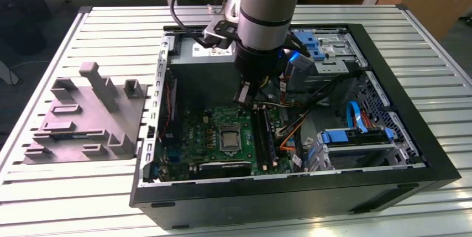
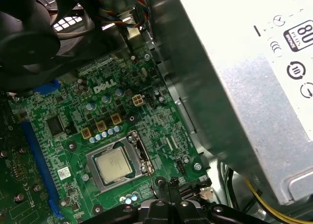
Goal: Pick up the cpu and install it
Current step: 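Install the first cpu locking lever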
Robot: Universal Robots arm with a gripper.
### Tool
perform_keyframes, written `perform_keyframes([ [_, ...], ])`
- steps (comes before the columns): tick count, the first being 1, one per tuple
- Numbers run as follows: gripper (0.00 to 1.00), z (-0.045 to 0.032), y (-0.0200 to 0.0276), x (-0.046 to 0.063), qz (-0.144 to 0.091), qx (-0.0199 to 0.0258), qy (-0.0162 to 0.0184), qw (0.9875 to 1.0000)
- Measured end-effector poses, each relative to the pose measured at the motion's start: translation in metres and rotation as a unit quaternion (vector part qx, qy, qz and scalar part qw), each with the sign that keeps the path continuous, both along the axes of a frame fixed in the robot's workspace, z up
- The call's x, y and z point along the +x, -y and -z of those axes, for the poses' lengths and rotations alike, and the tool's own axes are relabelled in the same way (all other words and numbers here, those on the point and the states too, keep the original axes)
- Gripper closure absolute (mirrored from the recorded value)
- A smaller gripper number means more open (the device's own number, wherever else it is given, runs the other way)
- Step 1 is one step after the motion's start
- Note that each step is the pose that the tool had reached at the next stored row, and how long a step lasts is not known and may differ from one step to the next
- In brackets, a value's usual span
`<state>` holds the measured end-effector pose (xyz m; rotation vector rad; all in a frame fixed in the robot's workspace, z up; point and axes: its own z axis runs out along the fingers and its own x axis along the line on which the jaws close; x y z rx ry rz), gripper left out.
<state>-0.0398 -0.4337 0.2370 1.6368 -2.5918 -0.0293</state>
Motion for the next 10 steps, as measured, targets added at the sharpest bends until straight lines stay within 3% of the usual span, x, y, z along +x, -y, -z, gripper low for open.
perform_keyframes([
  [5, 0.89, 0.0002, 0.0021, -0.0017, -0.014, 0.0002, -0.0001, 0.9999],
  [10, 0.89, 0.0002, 0.0093, -0.002, -0.018, 0.0, 0.0, 0.9998],
])
